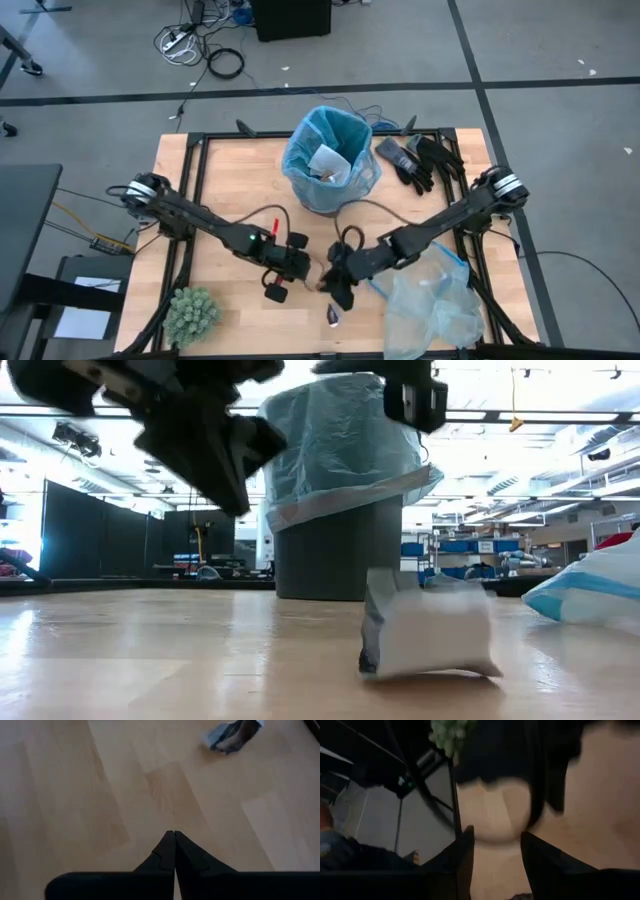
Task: Place trash/remove bag and relplace
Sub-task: Put the plastic wrapper into the trash bin
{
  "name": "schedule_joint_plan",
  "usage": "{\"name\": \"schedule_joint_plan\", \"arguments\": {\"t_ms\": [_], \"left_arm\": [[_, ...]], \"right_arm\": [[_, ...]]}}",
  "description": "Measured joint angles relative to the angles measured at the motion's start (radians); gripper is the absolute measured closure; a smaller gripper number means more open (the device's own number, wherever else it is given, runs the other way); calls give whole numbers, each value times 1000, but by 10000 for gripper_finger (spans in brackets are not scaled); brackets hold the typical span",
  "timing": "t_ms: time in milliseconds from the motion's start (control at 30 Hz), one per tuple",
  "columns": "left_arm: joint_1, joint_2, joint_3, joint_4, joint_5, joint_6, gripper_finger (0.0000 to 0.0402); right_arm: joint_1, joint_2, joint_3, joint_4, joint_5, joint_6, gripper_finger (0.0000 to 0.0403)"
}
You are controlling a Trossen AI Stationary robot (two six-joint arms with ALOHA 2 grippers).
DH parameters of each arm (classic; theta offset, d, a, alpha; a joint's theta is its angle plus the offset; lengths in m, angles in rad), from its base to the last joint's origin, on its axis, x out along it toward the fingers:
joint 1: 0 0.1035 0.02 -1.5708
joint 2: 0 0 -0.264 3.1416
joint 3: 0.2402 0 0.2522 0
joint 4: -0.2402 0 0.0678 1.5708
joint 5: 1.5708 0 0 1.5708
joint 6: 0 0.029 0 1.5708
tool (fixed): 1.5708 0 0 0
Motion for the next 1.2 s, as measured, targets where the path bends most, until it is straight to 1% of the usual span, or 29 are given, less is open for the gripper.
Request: {"name": "schedule_joint_plan", "arguments": {"t_ms": [67,133,267,367,500,567,833,1200], "left_arm": [[4,-48,4,-16,-5,-8,393],[4,-88,7,-43,-23,-21,393],[3,-143,3,-88,-53,-30,393],[5,-182,4,-118,-82,-33,393],[4,-225,3,-140,-98,-34,392],[4,-259,4,-140,-110,-39,392],[4,-383,4,-178,-155,-88,392],[4,-508,4,-166,-160,-132,392]], "right_arm": [[20,43,-7,0,-32,12,255],[36,71,-21,-65,-51,34,255],[49,70,-3,-31,-5,89,255],[64,81,-12,-52,28,99,255],[74,82,-4,-24,47,106,255],[77,105,-6,-38,61,105,255],[78,150,-8,-25,57,106,255],[77,185,-6,26,25,84,255]]}}
